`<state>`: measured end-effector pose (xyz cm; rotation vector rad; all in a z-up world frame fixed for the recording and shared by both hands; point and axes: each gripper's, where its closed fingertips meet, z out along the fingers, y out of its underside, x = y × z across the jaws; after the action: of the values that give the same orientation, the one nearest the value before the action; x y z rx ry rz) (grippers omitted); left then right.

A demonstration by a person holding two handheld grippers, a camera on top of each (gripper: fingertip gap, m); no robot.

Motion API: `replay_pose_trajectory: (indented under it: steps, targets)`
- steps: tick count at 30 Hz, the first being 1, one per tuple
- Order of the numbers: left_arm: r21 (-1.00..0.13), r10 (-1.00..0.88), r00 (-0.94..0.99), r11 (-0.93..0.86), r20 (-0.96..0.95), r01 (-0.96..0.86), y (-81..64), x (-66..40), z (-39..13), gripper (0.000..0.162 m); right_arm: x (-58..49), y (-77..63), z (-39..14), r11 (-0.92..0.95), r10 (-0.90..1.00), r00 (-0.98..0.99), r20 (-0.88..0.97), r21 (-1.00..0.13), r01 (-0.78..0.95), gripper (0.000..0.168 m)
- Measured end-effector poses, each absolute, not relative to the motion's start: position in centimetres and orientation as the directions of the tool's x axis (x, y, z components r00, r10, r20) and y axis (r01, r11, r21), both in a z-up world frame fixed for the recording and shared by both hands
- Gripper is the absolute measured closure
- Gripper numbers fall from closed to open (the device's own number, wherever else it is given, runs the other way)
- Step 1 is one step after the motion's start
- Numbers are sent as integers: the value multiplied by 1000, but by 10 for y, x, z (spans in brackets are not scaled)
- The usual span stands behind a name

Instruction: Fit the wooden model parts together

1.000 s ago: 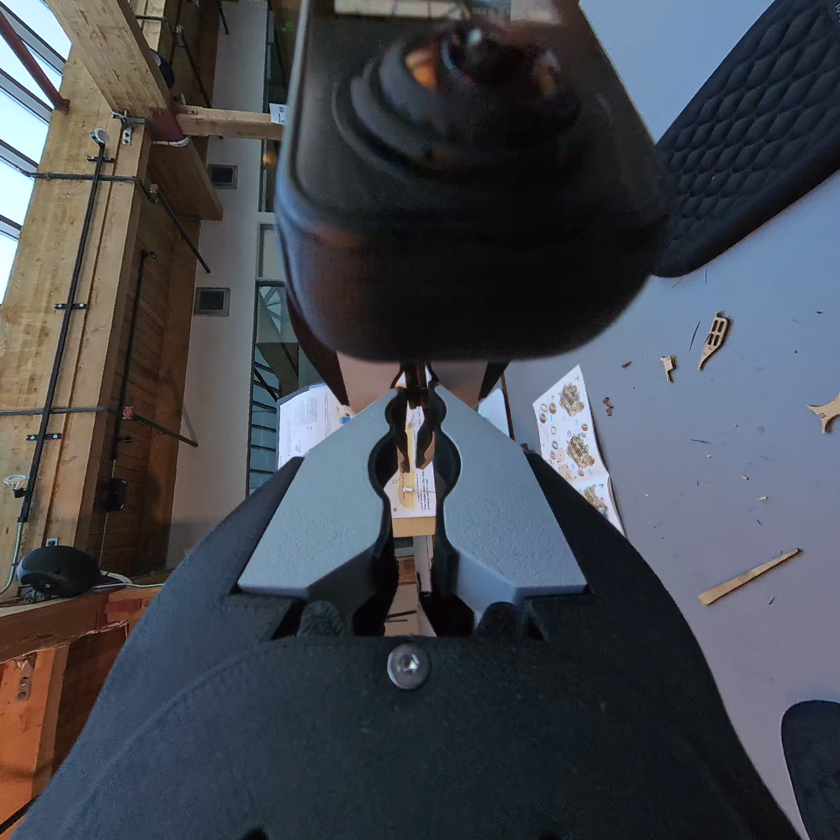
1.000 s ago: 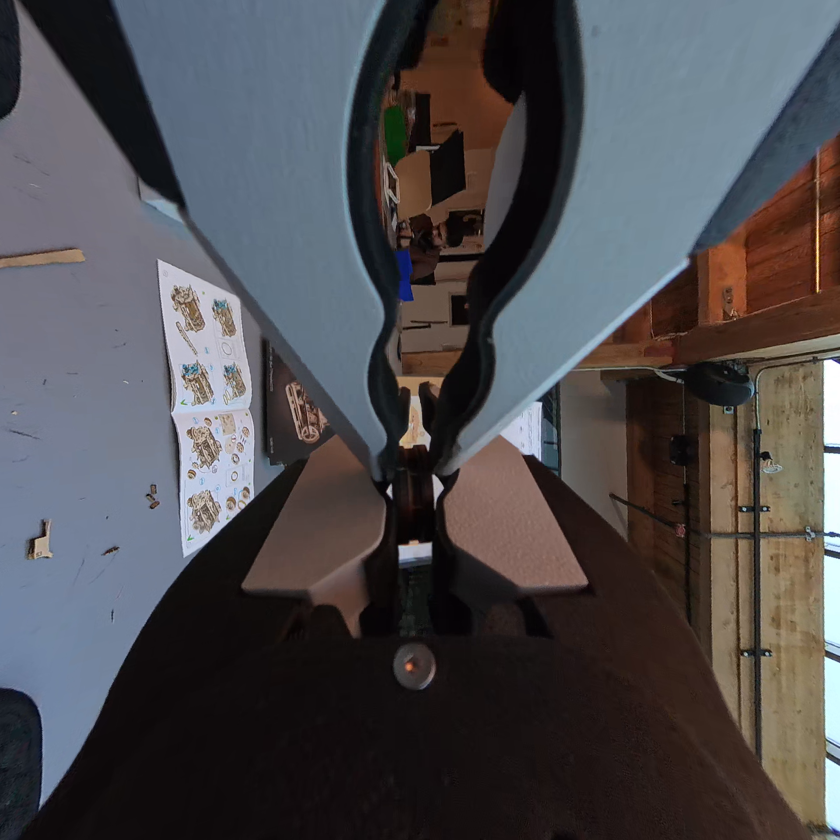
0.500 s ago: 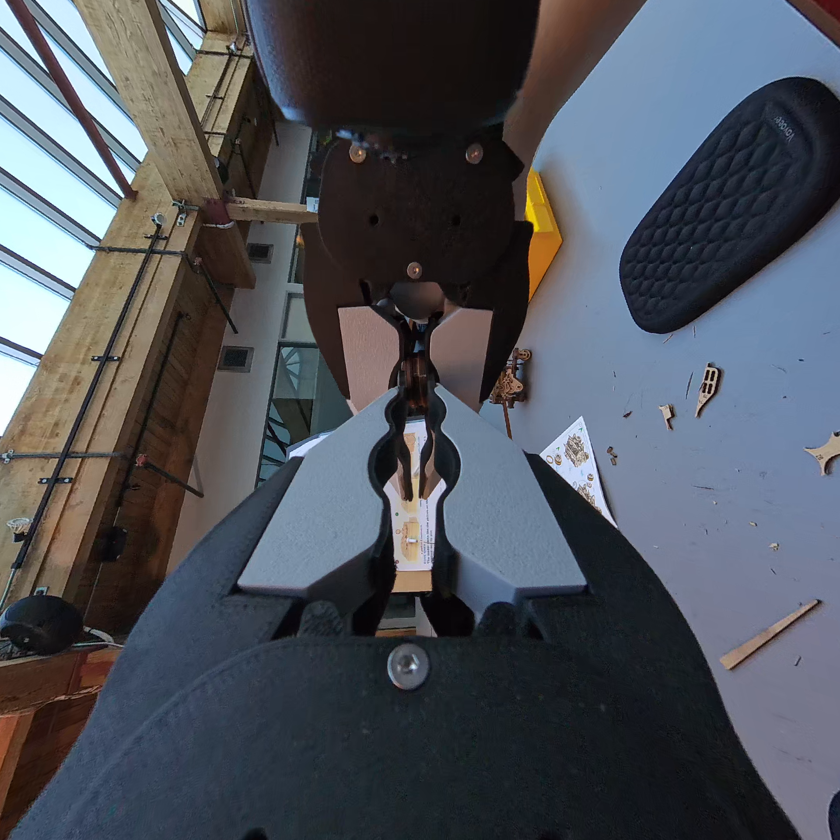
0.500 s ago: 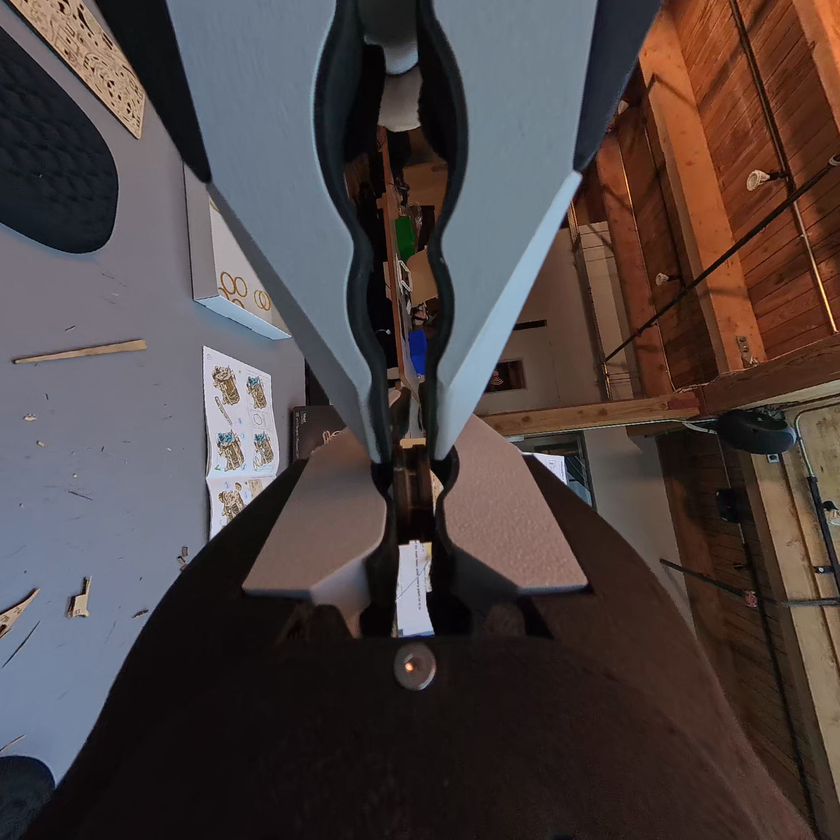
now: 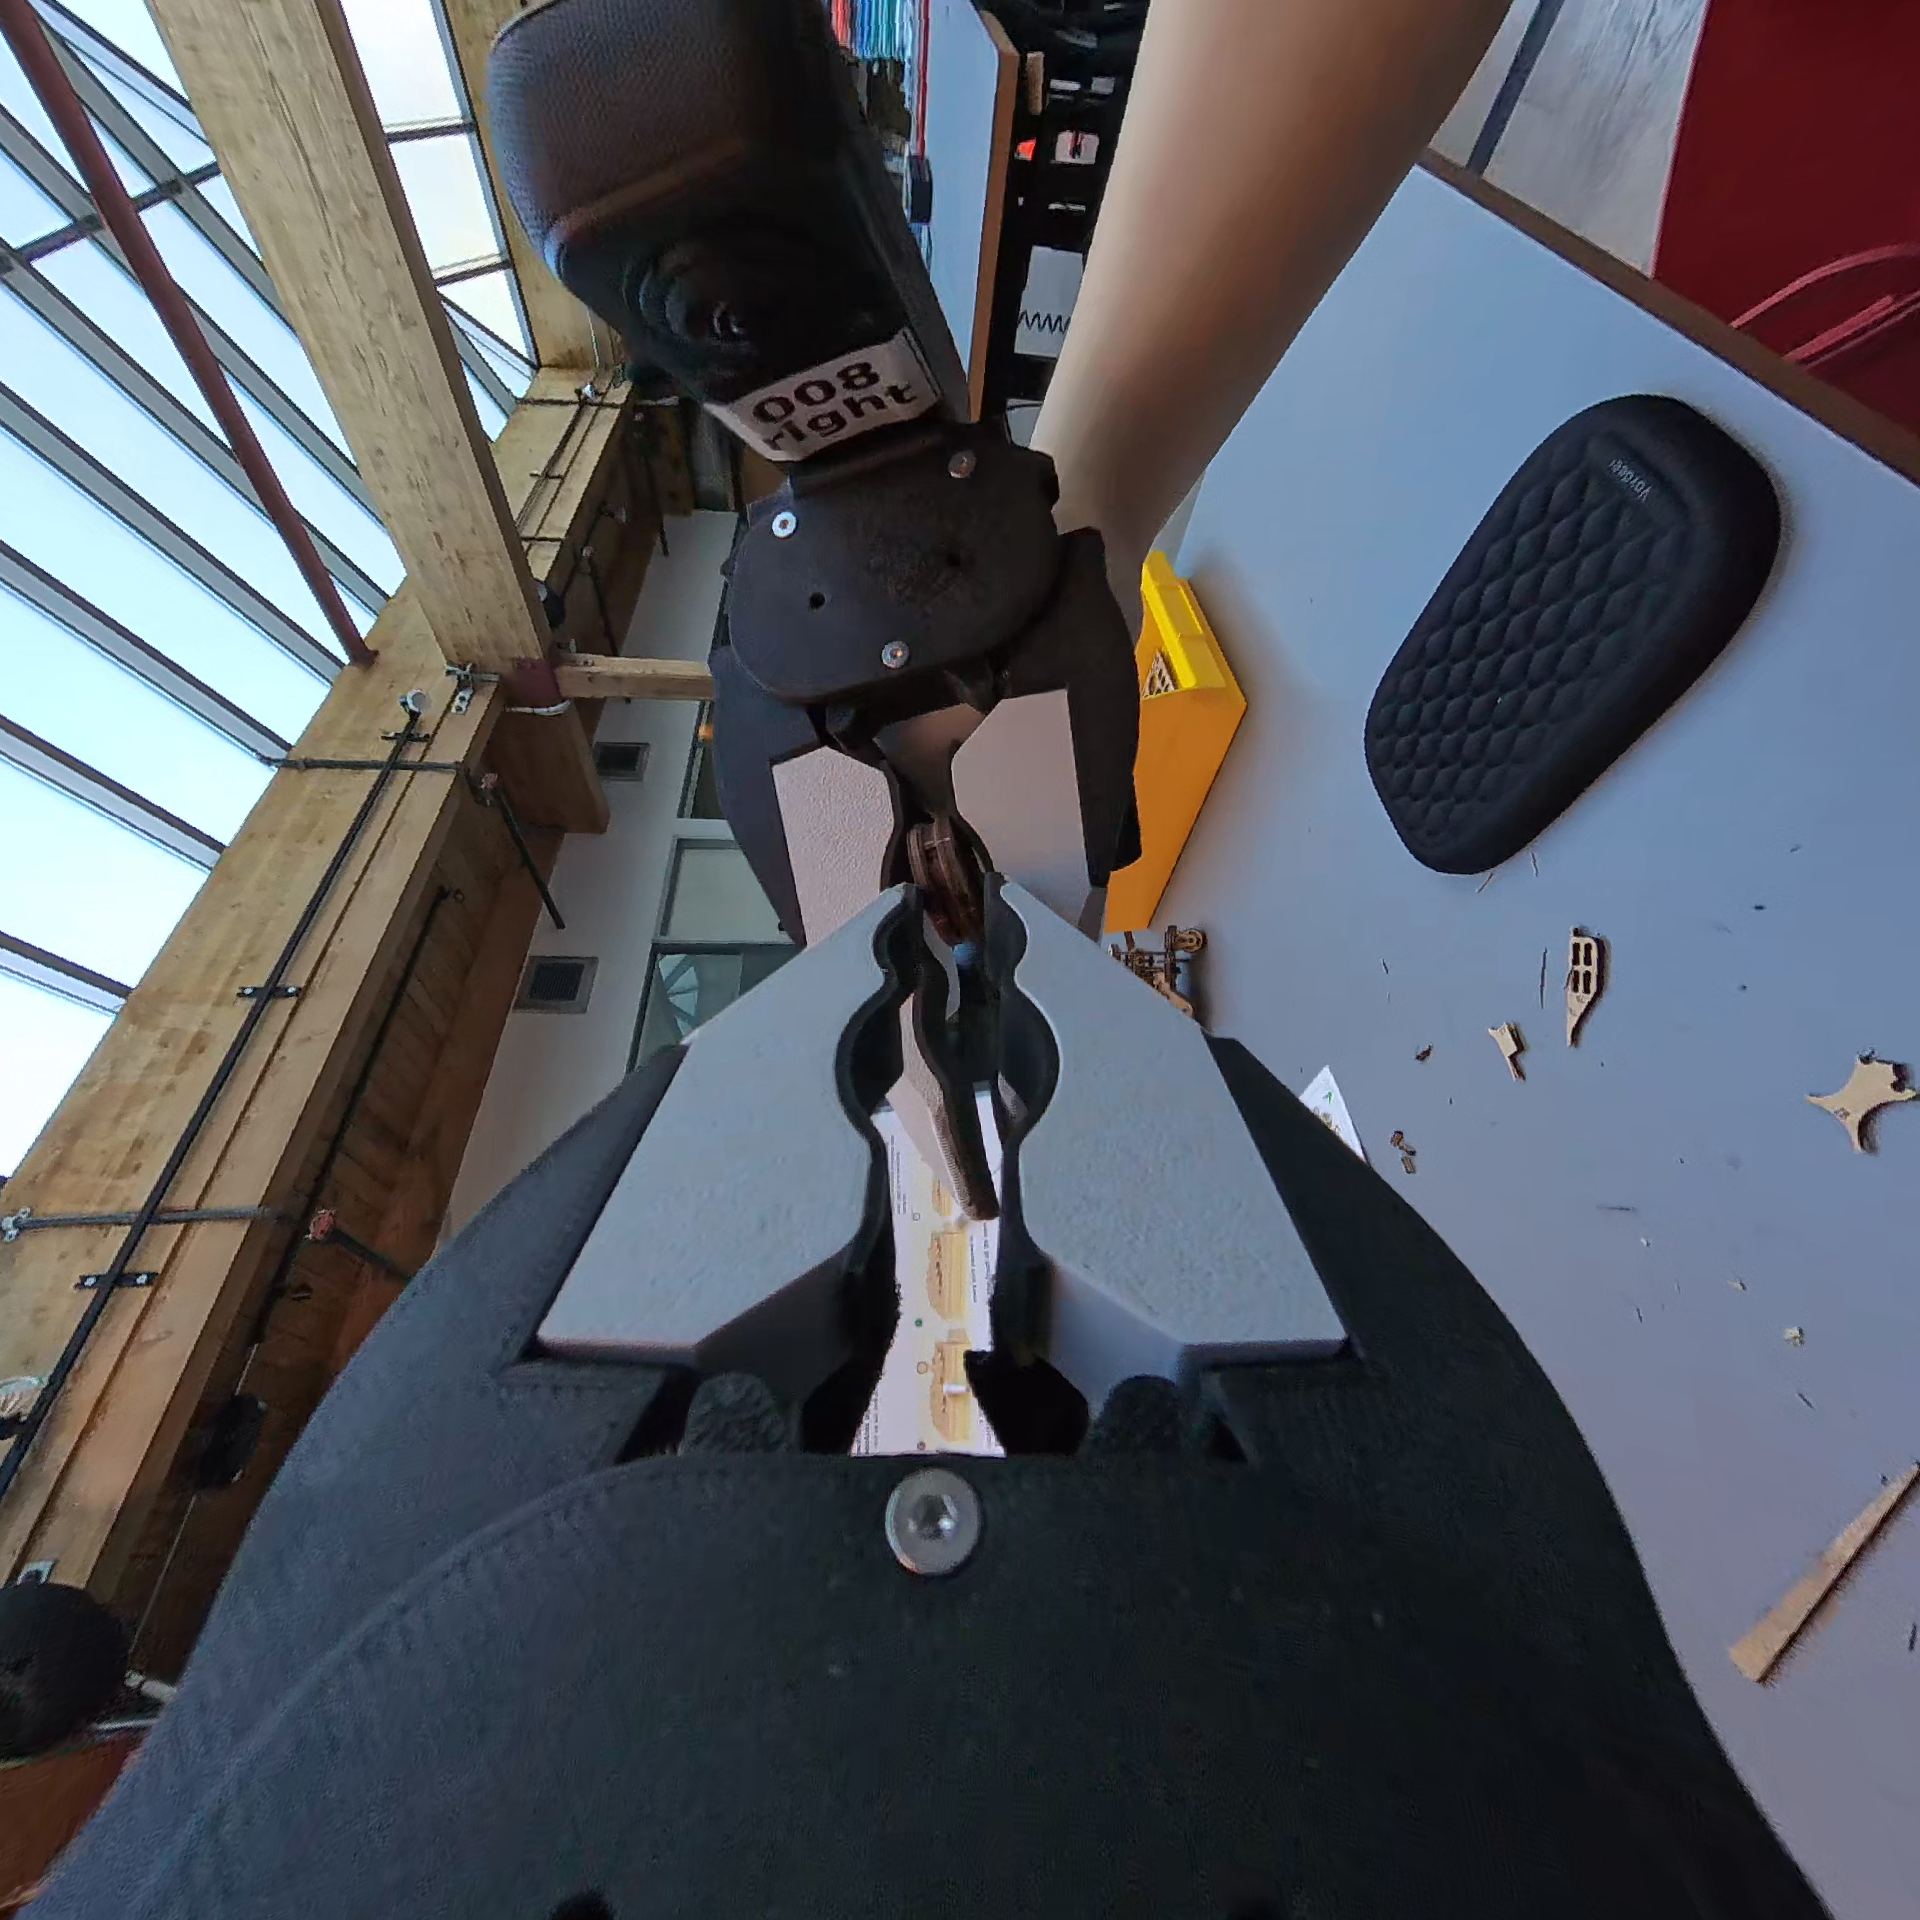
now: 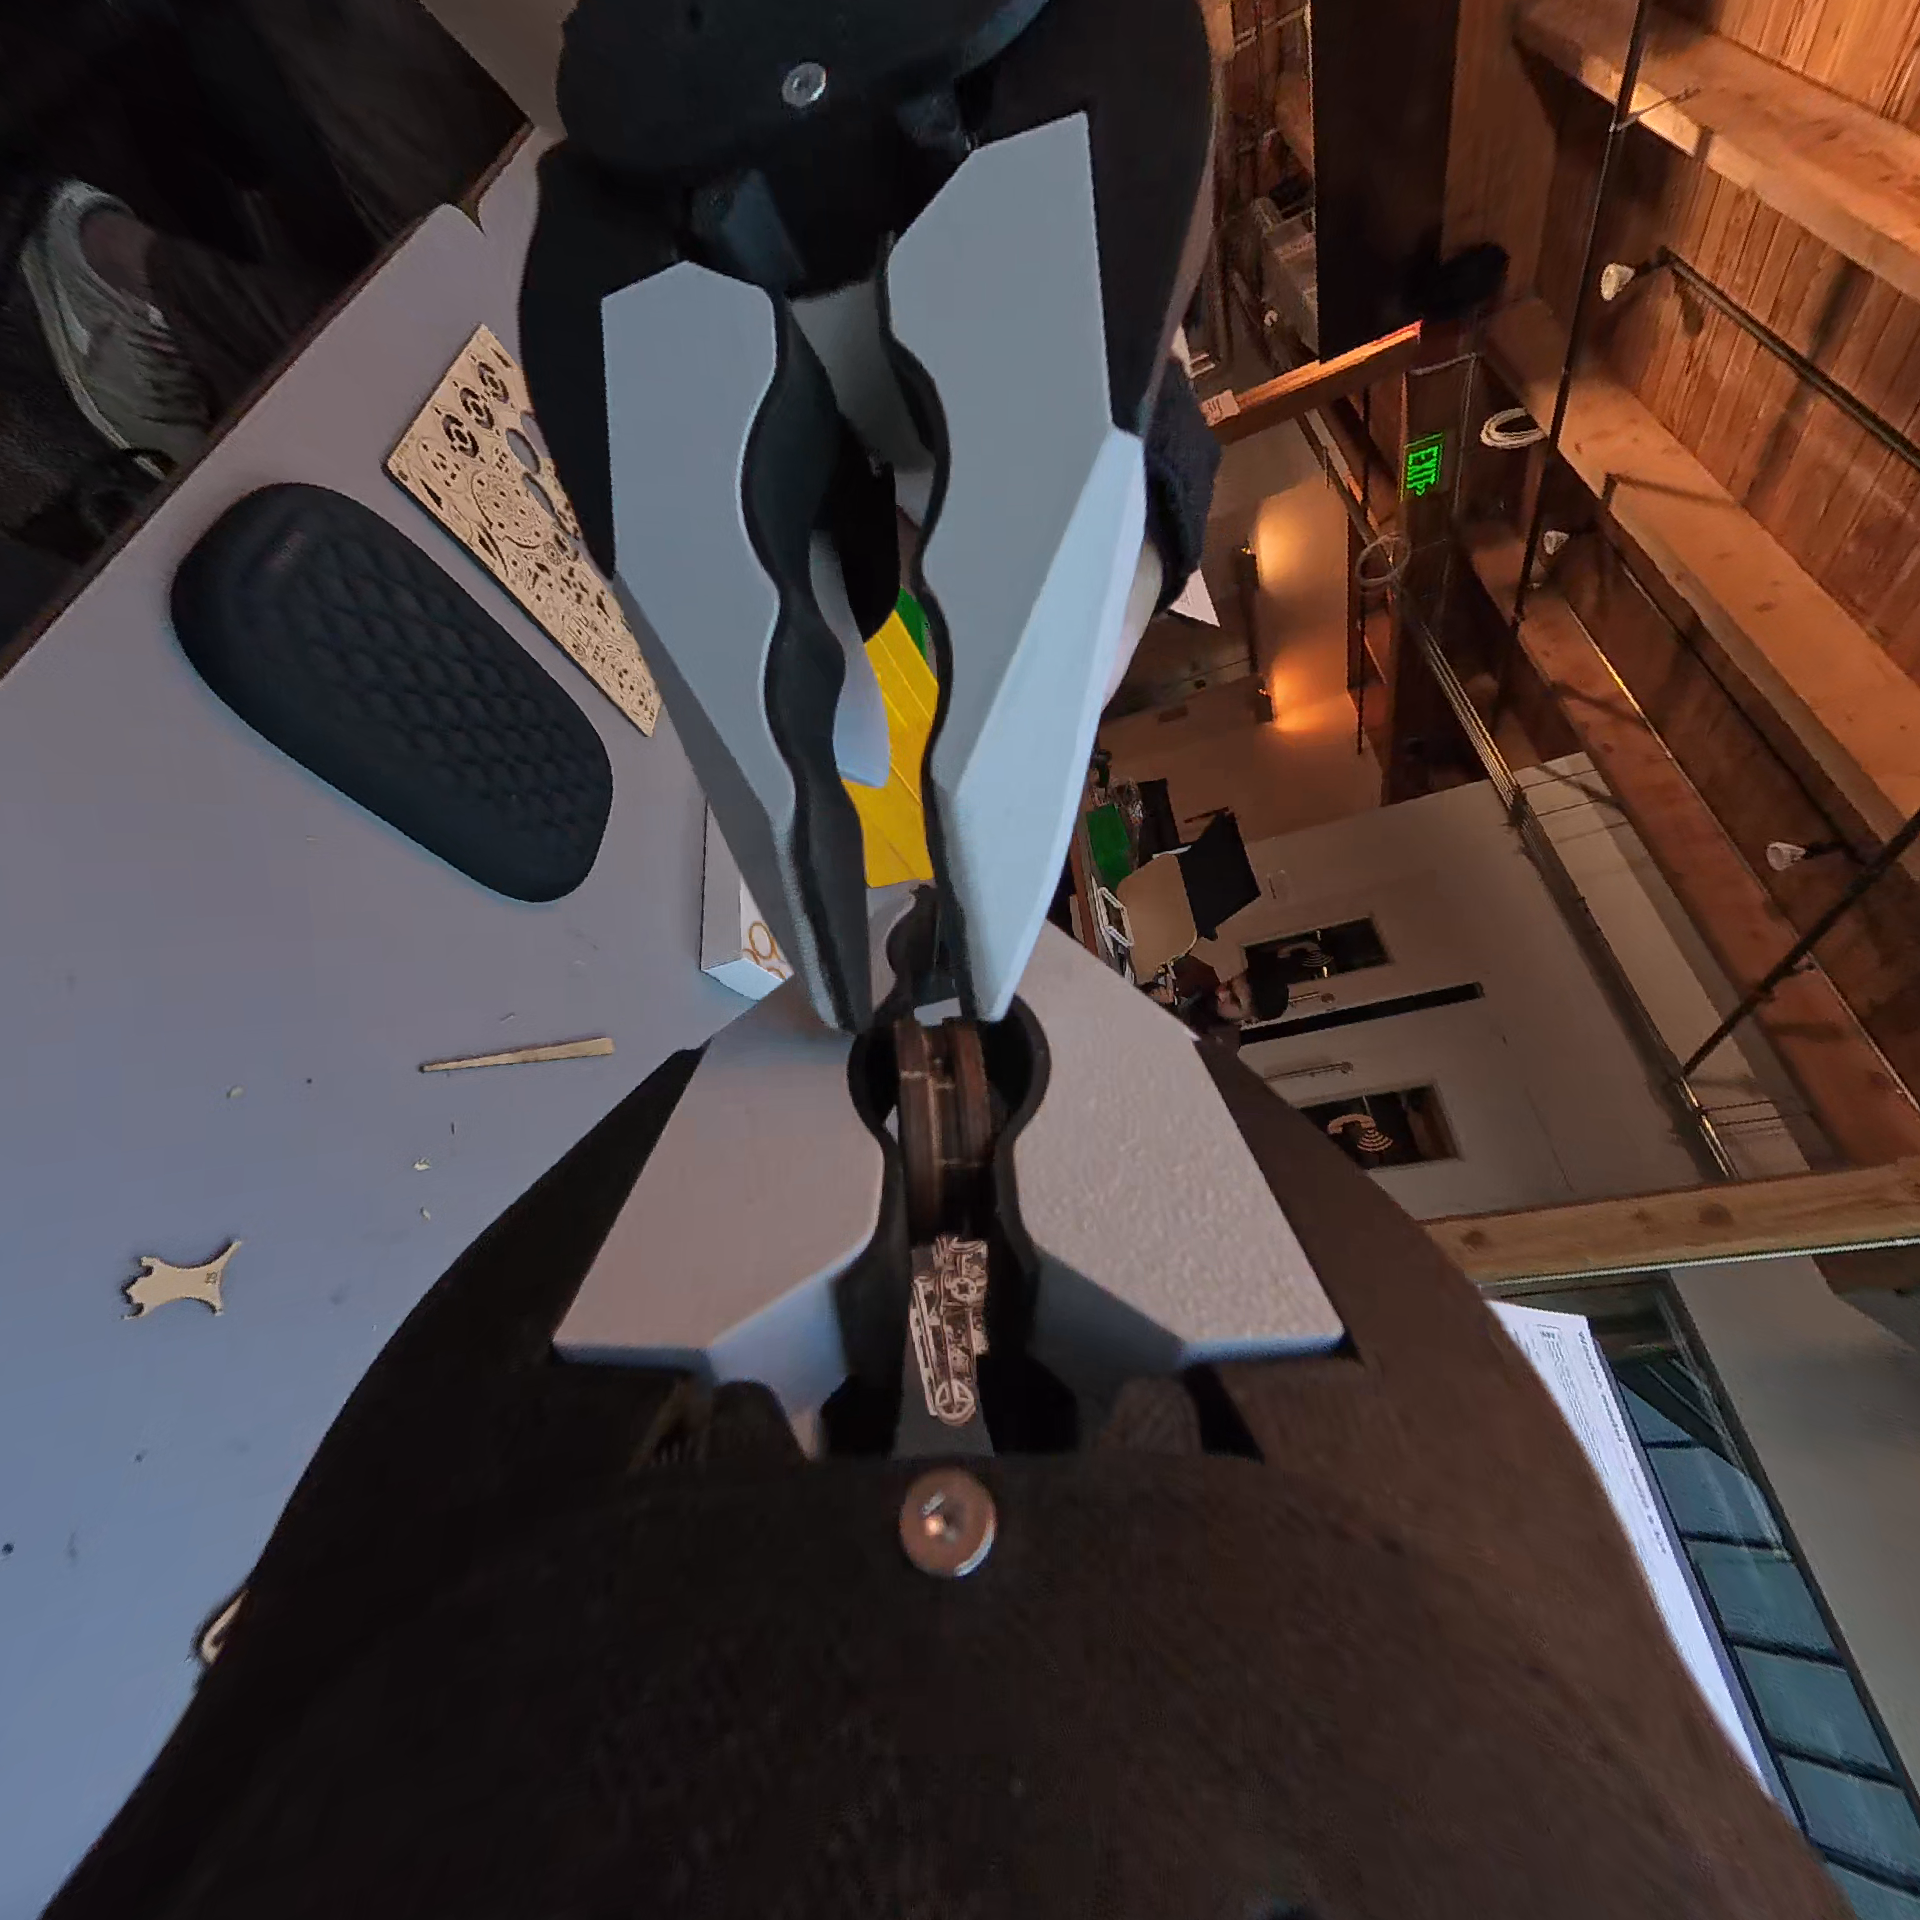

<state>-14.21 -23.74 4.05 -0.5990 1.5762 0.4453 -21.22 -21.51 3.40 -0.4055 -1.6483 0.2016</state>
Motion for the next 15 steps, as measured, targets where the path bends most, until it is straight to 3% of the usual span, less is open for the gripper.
replay_pose_trajectory:
  steps: [9, 15]
  targets:
    - [-78, -112, -19, 795, -994, -602, -240, -137, 39, 156, -209, -222, 33, 940, 341, -77, 937, -336, 66, 165]
    - [41, -37, -99, 727, -994, -685, -234, -137, 32, 157, -214, -200, 24, 949, 194, -45, 980, -175, 262, 152]
